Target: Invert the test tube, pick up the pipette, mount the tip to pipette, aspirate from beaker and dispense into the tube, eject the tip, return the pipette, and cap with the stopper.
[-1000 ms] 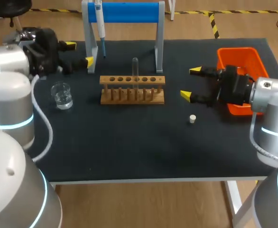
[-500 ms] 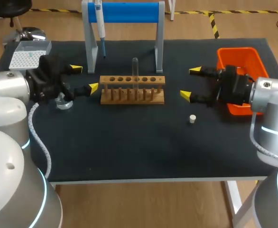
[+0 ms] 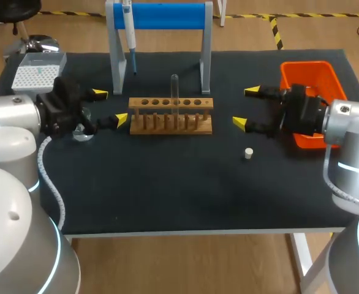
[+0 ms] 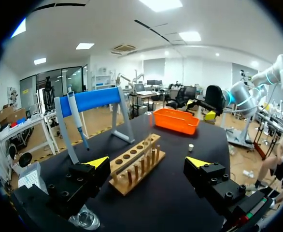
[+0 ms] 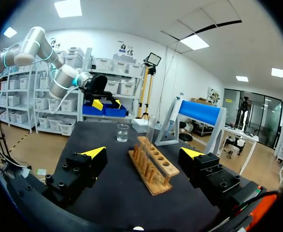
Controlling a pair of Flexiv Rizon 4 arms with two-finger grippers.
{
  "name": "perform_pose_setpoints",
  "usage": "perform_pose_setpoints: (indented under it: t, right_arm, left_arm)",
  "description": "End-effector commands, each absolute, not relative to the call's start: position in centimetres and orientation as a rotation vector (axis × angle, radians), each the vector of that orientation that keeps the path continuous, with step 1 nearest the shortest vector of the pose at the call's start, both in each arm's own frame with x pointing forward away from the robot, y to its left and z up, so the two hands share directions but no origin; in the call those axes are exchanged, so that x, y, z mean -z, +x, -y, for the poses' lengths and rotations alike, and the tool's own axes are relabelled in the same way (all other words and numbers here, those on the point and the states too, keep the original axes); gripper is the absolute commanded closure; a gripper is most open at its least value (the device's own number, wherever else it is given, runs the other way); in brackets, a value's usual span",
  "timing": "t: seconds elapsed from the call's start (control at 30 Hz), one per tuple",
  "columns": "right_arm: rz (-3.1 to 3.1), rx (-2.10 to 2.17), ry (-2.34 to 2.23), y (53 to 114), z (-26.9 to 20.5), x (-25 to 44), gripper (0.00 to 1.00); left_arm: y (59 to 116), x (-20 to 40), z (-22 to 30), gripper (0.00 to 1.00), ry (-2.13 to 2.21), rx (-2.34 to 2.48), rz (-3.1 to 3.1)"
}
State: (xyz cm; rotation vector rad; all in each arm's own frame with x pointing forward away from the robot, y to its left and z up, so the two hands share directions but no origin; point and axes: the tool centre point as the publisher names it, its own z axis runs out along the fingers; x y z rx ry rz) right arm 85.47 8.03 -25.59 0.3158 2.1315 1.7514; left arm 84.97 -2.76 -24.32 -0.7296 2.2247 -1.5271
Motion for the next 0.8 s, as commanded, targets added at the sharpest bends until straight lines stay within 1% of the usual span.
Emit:
perform_pose_setpoints:
  t: [0.03,0.27,0.5,0.8]
  right_arm:
    - [-2.130,-1.751,0.317,85.4,-8.0,25.6,0.00]
    - [-2.130,-1.751,0.317,85.4,-8.0,25.6,0.00]
    - [-2.173,-1.852,0.224,87.8,-7.7,25.7,0.00]
    - [-2.269,-2.006,0.018,89.8,-9.8,26.0,0.00]
  left_arm:
    - [85.0,24.3,2.8,0.00,-0.731,1.525,-2.225]
    - [85.0,24.3,2.8,0.00,-0.731,1.525,-2.225]
    - [85.0,24.3,2.8,0.00,-0.731,1.525,-2.225]
    - [85.0,24.3,2.8,0.00,-0.731,1.525,-2.225]
